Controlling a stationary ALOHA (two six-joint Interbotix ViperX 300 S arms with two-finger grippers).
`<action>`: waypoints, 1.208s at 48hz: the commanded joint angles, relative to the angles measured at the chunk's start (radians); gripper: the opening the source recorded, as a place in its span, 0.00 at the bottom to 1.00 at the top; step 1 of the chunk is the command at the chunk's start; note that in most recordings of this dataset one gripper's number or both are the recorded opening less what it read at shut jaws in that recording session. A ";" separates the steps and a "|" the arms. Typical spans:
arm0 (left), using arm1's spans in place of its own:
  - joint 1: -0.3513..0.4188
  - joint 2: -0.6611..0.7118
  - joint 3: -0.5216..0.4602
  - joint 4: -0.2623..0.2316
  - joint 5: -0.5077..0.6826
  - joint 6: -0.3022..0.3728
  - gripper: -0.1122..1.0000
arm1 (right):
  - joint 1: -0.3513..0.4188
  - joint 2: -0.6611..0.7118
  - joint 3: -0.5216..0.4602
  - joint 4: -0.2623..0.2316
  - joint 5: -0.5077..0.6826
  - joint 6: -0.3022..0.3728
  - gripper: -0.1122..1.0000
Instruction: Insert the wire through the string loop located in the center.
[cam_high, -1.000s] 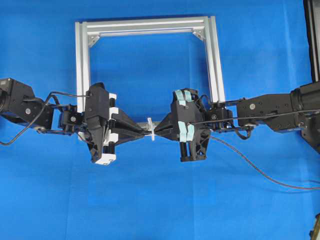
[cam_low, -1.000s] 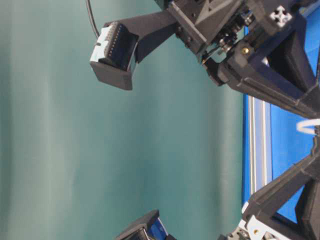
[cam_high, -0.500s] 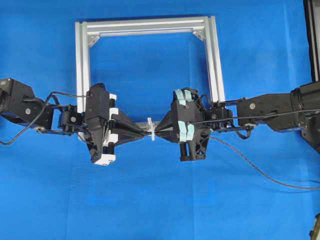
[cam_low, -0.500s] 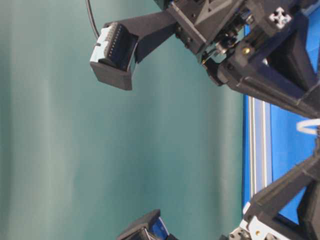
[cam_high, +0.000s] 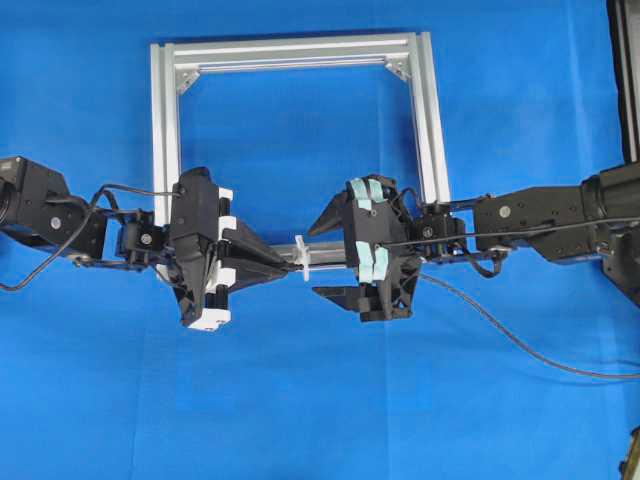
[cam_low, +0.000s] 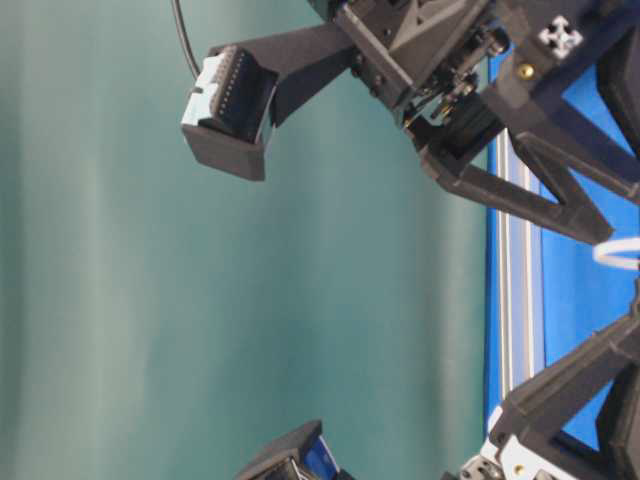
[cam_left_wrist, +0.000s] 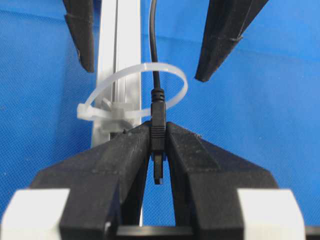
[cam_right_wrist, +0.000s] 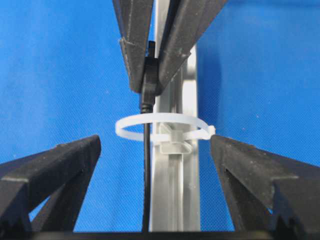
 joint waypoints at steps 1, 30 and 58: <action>-0.002 -0.031 0.002 0.002 -0.005 0.002 0.17 | -0.003 -0.015 -0.012 0.002 -0.003 0.000 0.96; -0.020 -0.316 0.348 0.002 -0.017 -0.015 0.17 | -0.002 -0.023 -0.009 0.000 0.018 0.000 0.96; -0.037 -0.652 0.543 0.003 0.149 -0.012 0.17 | -0.002 -0.026 -0.009 -0.002 0.028 -0.002 0.96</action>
